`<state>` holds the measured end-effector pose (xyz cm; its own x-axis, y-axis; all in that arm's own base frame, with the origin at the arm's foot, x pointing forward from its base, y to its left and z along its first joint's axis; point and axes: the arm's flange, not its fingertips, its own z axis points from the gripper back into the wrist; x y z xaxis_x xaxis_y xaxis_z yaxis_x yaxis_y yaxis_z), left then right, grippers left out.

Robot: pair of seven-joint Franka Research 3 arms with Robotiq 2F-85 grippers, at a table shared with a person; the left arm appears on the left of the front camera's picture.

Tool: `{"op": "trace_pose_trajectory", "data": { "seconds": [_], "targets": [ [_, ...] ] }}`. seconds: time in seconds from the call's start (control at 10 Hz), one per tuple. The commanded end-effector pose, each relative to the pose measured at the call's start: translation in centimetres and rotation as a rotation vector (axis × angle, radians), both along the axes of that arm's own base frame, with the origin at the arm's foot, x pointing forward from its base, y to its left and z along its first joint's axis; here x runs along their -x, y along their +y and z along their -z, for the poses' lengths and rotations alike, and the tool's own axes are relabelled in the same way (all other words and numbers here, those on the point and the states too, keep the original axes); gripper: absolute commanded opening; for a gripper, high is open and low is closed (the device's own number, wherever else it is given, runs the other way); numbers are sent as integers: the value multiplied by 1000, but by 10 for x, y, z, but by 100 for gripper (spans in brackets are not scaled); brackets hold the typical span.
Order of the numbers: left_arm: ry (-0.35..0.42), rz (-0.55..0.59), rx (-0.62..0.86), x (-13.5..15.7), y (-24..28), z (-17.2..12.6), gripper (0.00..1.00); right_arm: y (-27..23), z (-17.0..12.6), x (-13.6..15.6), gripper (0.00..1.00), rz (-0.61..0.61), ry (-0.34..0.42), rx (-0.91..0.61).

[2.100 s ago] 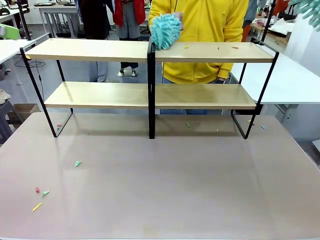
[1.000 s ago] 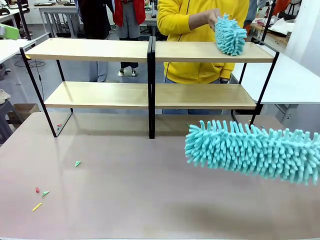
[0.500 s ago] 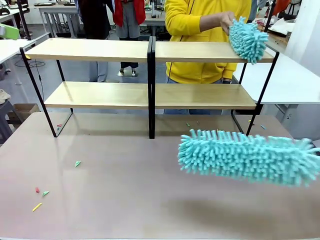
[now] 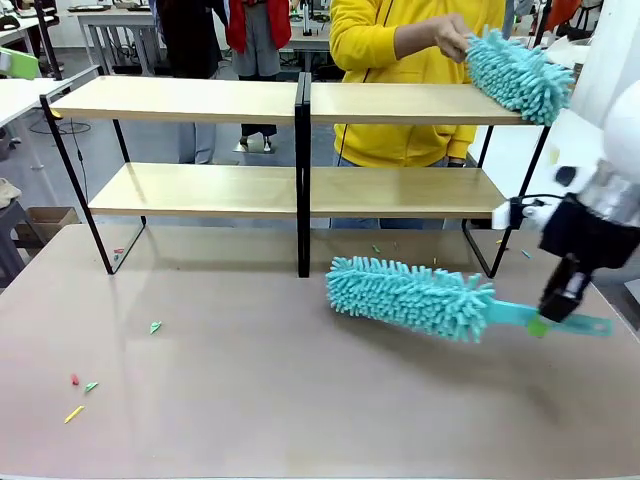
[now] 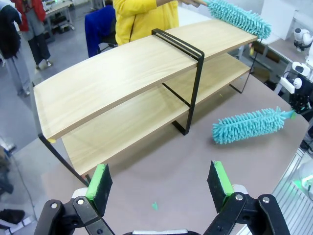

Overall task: Clean the shelves.
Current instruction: Clean another randomly selected level of the Shelf with the Duster.

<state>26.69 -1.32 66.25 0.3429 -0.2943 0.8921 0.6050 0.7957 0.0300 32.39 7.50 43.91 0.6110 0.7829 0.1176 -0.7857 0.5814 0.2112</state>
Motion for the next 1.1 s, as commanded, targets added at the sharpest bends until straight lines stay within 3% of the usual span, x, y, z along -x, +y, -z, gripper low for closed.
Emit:
{"op": "trace_pose_trajectory", "data": {
  "seconds": [0.0,0.2,0.3,0.5,1.0],
  "targets": [
    [0,-15,-2,1,-1,-1,100,-15,-5,4,12,-12,5,14],
    [0,-15,-2,1,-1,-1,100,2,0,0,12,-7,0,-3],
    [0,-15,-2,1,-1,-1,100,14,11,-12,12,155,-27,-43],
    [0,-15,-2,1,-1,-1,100,45,30,-28,12,230,-35,-89],
    [0,-15,-2,1,-1,-1,100,67,70,-62,12,549,-46,-22]
  ]
}}
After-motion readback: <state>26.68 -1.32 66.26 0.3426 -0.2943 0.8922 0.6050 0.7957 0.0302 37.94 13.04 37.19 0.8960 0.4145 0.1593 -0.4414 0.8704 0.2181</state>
